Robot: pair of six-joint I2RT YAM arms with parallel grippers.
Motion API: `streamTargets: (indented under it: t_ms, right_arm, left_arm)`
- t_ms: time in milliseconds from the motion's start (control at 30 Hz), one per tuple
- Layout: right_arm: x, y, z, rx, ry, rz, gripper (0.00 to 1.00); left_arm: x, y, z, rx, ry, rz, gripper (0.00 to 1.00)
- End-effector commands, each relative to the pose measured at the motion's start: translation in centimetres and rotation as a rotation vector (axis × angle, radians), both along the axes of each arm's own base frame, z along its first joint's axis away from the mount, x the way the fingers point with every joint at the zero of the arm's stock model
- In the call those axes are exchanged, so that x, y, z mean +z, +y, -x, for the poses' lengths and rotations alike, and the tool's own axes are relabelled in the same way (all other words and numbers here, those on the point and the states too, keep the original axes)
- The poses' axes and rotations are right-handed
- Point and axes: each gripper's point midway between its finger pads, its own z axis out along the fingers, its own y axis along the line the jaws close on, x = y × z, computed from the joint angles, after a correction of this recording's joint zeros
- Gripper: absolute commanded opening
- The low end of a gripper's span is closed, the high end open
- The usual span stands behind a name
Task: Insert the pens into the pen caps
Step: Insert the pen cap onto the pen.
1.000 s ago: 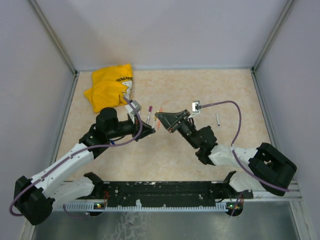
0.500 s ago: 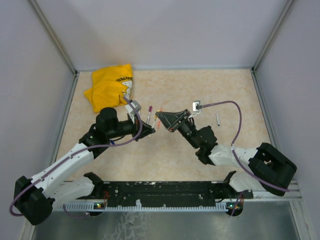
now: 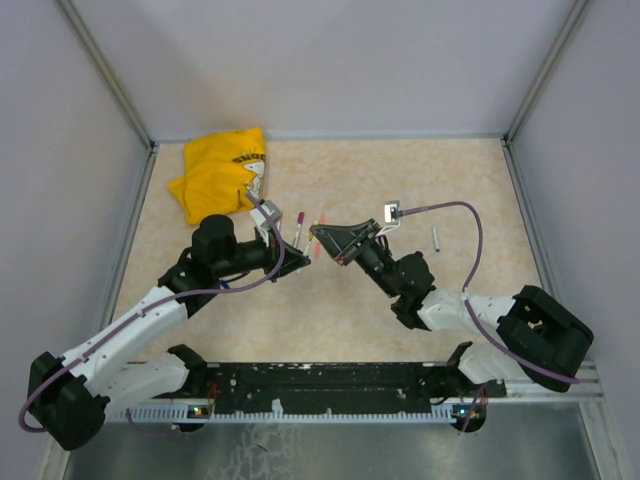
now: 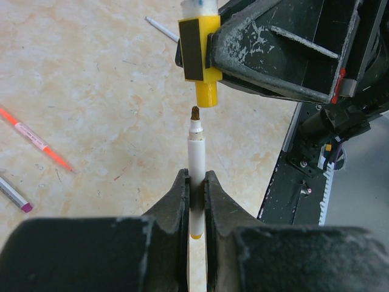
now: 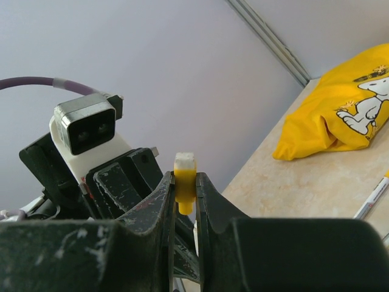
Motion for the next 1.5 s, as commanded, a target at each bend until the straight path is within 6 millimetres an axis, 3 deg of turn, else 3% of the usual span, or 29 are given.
streamTargets:
  t_ms: [0,933,1467]
  right_arm:
    - [2.1,-0.4,0.6,0.013,-0.057,-0.062,0.0]
    - [0.0,0.1,1.1,0.056,-0.015,-0.028,0.0]
    - [3.3,-0.9,-0.5,-0.063,-0.063,-0.027,0.0]
  left_arm:
    - [1.4,-0.1,-0.2,-0.002,-0.059,0.026,0.0]
    - [1.5,0.0,-0.3,0.011,-0.063,0.027,0.0]
    - [1.5,0.0,-0.3,0.009,-0.067,0.027,0.0]
